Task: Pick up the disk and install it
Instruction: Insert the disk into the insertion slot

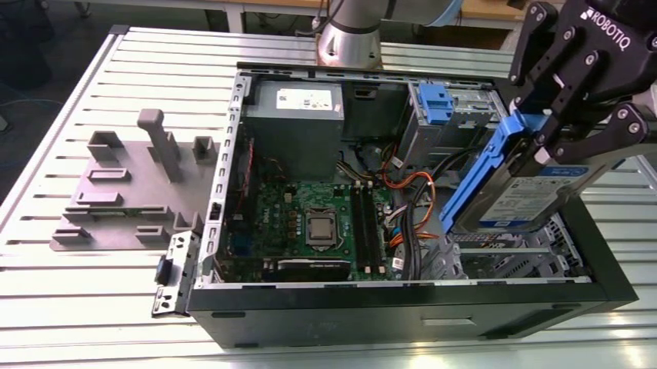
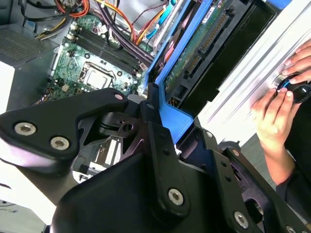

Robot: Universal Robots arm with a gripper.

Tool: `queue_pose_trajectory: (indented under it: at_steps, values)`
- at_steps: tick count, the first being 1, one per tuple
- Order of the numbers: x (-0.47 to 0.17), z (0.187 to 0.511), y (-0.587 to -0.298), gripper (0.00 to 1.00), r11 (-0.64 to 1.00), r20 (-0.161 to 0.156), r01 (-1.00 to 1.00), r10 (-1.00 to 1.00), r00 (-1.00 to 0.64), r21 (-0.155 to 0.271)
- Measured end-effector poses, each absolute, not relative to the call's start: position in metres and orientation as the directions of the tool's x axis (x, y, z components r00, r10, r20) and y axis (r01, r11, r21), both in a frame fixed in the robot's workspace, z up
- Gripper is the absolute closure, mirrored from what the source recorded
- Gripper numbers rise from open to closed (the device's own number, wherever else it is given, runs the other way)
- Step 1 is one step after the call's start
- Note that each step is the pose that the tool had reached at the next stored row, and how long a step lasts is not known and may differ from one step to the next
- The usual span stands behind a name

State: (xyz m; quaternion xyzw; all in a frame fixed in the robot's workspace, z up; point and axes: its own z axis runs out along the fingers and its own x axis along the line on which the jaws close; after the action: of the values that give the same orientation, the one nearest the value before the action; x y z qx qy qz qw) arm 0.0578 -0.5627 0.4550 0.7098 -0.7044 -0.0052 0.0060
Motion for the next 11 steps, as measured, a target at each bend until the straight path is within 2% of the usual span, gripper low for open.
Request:
queue_pose_trajectory:
  at_steps: [11]
  values:
    - [0.073,0.449,-0.563,0.64,-0.004,0.001,-1.000,-1.000,0.004,0.016]
